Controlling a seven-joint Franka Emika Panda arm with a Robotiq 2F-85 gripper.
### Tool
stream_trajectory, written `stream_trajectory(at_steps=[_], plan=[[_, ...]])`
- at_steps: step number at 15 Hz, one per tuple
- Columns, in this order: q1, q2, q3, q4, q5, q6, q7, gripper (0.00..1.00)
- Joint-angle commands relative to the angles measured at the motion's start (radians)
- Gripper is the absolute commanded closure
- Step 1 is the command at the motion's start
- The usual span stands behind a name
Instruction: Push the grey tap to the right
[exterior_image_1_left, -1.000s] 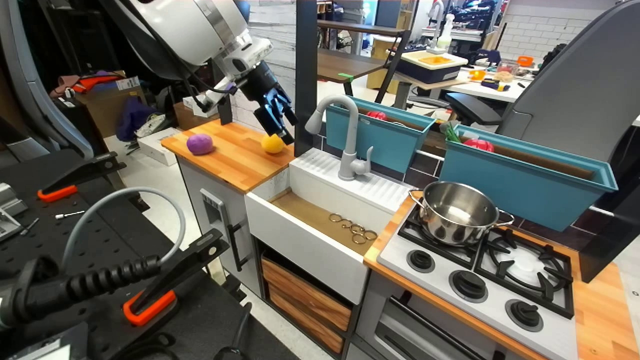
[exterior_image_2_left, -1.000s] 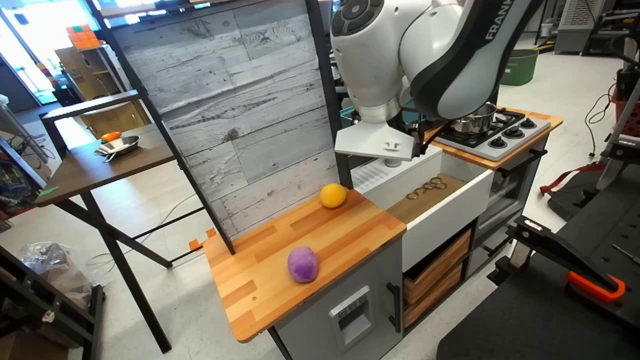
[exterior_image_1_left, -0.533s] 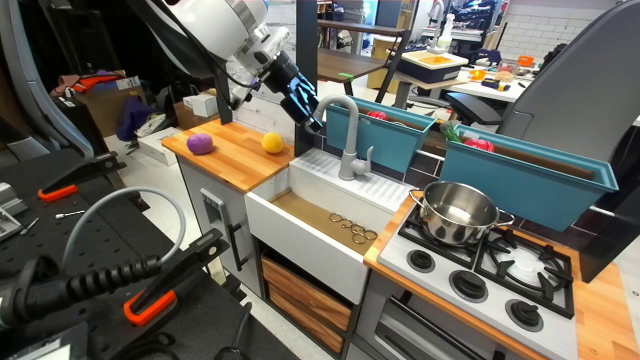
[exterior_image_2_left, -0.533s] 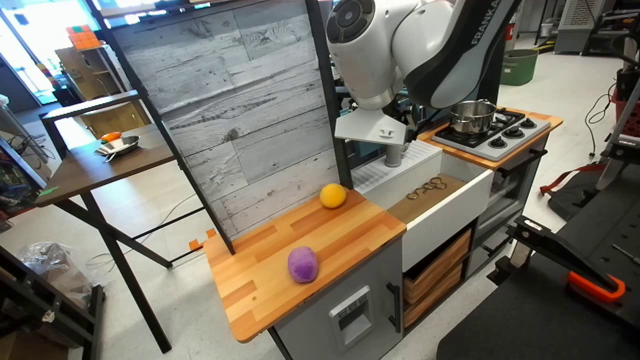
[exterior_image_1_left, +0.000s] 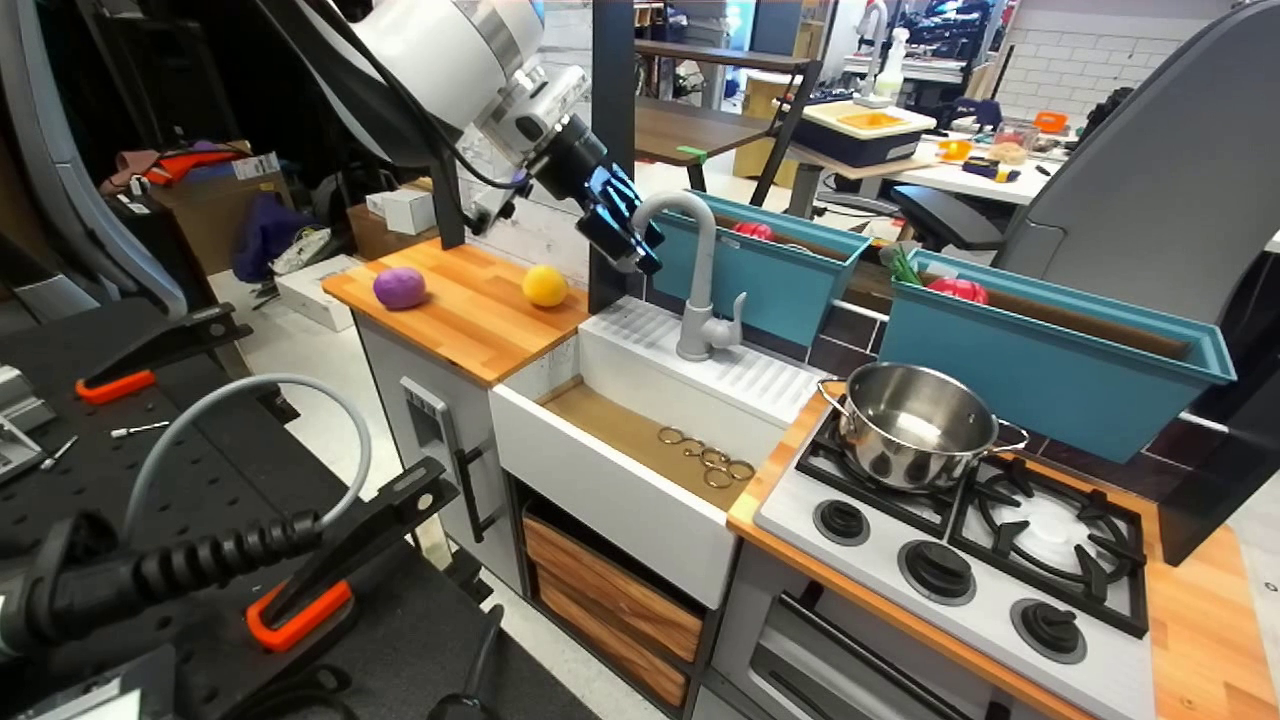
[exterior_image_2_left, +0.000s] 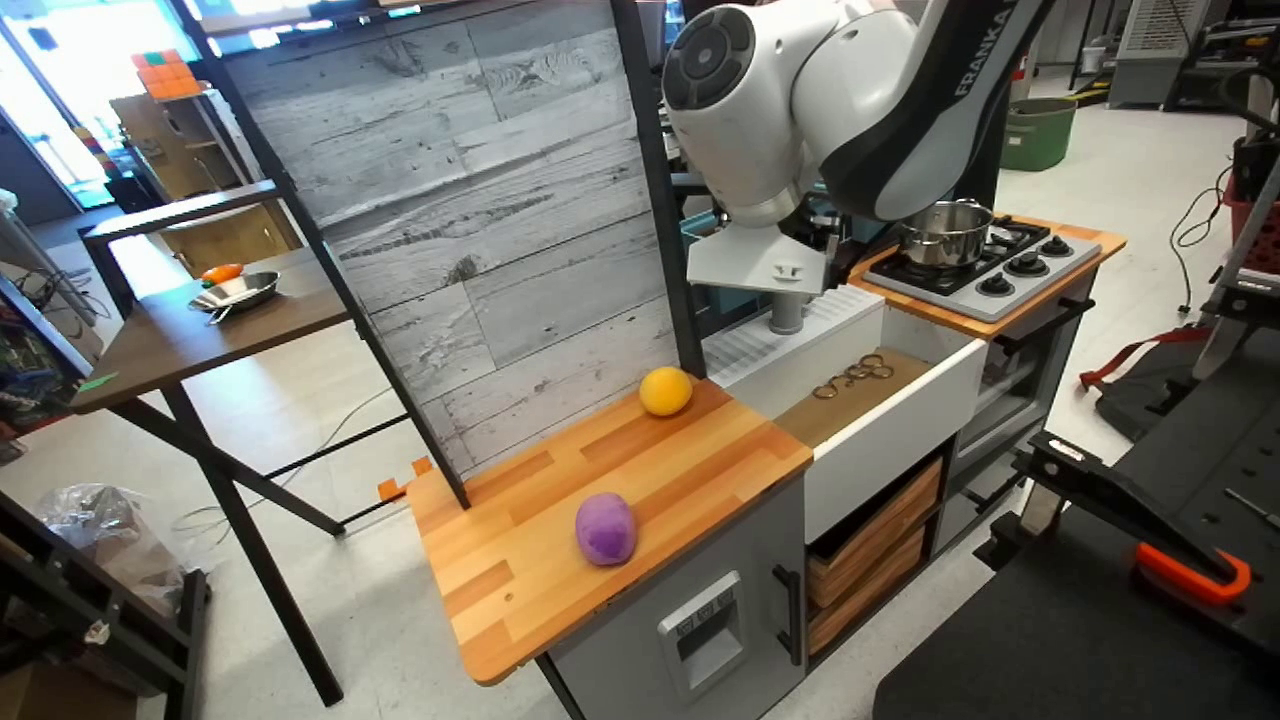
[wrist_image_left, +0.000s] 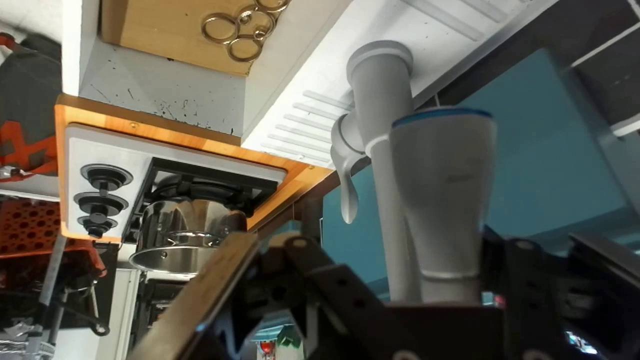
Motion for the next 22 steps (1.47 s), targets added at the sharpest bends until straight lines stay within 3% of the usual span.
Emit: stream_trajectory(at_steps=[1,5,8,13,19,20,22], plan=[[-0.05,-0.083,0.063,-0.09,-0.055,0.018,0.009,0.67],[-0.162,-0.163,0.165,-0.191,-0.027,0.015,-0.182,0.96],[-0.258,-0.185,0.215,-0.232,0.002,0.022,-0.352,0.93],[-0.39,-0.194,0.226,-0.248,-0.005,0.076,-0.628,0.93],[-0.459,-0.186,0.261,-0.212,0.005,0.055,-0.844,0.93],[-0.466,-0.191,0.279,-0.219,0.014,0.051,-0.878,0.48],[-0.491,-0.214,0.322,-0.247,0.039,0.055,-0.967,0.4]])
